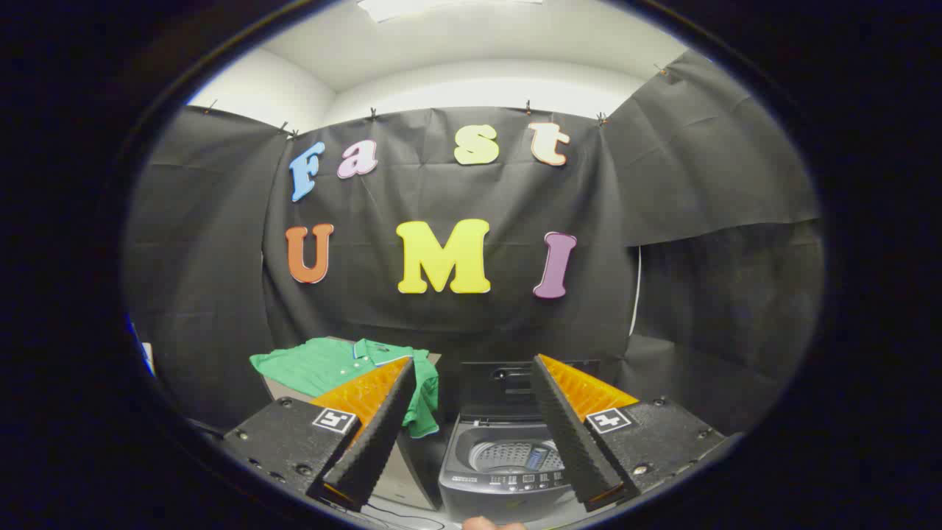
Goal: Put the clothes into the washing machine and then close the washing machine lid.
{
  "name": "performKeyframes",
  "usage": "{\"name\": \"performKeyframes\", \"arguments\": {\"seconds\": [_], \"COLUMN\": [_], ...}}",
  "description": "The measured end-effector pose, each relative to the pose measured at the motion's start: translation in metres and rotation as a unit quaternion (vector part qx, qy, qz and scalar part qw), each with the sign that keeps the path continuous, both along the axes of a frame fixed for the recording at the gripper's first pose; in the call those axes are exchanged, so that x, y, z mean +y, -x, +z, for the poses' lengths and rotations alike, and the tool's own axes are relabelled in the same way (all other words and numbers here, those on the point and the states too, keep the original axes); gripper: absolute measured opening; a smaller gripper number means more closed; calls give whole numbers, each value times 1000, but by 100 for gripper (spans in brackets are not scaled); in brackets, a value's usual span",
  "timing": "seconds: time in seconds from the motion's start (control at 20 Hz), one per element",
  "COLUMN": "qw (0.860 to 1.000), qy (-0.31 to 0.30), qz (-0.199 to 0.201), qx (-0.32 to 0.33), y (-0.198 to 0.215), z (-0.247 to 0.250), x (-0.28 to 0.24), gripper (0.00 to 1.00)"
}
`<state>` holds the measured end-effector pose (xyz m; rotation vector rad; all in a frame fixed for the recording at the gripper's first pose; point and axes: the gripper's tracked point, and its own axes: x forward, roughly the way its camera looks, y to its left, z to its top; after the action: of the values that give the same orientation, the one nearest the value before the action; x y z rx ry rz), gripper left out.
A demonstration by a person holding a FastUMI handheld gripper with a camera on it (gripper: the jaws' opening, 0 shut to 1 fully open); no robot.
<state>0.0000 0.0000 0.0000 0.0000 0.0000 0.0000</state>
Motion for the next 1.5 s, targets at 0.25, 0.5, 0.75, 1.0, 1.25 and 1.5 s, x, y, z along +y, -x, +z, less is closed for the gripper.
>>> {"name": "performKeyframes", "arguments": {"seconds": [0.25, 0.5, 0.75, 1.0, 1.25, 1.5], "qw": [1000, 998, 997, 994, 990, 985], "qy": [-2, -18, -23, -24, -31, -31], "qz": [25, 53, 72, 106, 133, 142], "qx": [12, 9, 7, 19, 46, 92], "y": [-9, -13, -17, -25, -48, -90], "z": [-14, -10, -3, -7, -9, -3], "x": [10, 20, 22, 34, 66, 117], "gripper": [99, 99, 99, 99, 99, 99]}}
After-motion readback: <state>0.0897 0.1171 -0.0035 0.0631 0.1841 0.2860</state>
